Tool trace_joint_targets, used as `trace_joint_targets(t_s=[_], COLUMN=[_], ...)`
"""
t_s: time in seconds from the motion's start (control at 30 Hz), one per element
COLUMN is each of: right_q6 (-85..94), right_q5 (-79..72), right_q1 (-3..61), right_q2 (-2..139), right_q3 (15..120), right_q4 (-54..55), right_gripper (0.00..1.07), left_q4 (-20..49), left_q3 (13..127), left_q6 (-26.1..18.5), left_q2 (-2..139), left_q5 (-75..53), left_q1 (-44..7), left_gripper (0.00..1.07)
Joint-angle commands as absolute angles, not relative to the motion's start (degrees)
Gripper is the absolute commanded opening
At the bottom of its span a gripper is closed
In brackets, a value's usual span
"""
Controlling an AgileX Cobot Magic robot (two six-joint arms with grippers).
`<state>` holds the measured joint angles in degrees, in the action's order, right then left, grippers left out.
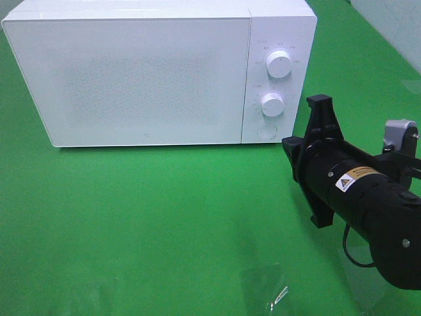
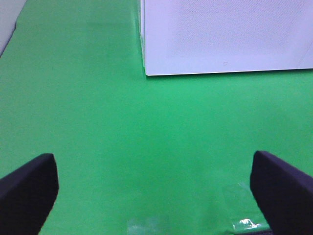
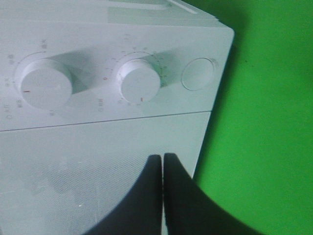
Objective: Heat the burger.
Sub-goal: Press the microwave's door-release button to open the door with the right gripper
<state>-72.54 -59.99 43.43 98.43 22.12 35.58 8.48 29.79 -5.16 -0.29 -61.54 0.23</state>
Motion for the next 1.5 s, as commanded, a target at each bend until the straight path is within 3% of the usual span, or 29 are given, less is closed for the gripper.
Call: trace_joint_targets(t_s=[0.03, 1.17, 1.5], right_q6=[-75.7, -79.2, -79.5], right_q5=[-57.2, -47.1, -46.9], right_q1=[43.7, 31.9, 31.3], right_q2=[98.5, 113.9, 117.2], right_q3=[22.1, 40.3, 44.2], right_q4=[35.2, 30.0, 29.3], right_gripper=[0.0, 0.0, 0.0], left_q4=[8.6, 8.6, 8.6], left_q3=[29.6, 29.6, 29.6], left_q6=[-5.0, -4.9, -4.9], left_q2=[-0.6, -0.6, -0.6], left_q5=[-60.9, -60.9, -60.9], left_q1=[0.4, 0.4, 0.4], left_gripper=[1.0, 1.0, 1.0])
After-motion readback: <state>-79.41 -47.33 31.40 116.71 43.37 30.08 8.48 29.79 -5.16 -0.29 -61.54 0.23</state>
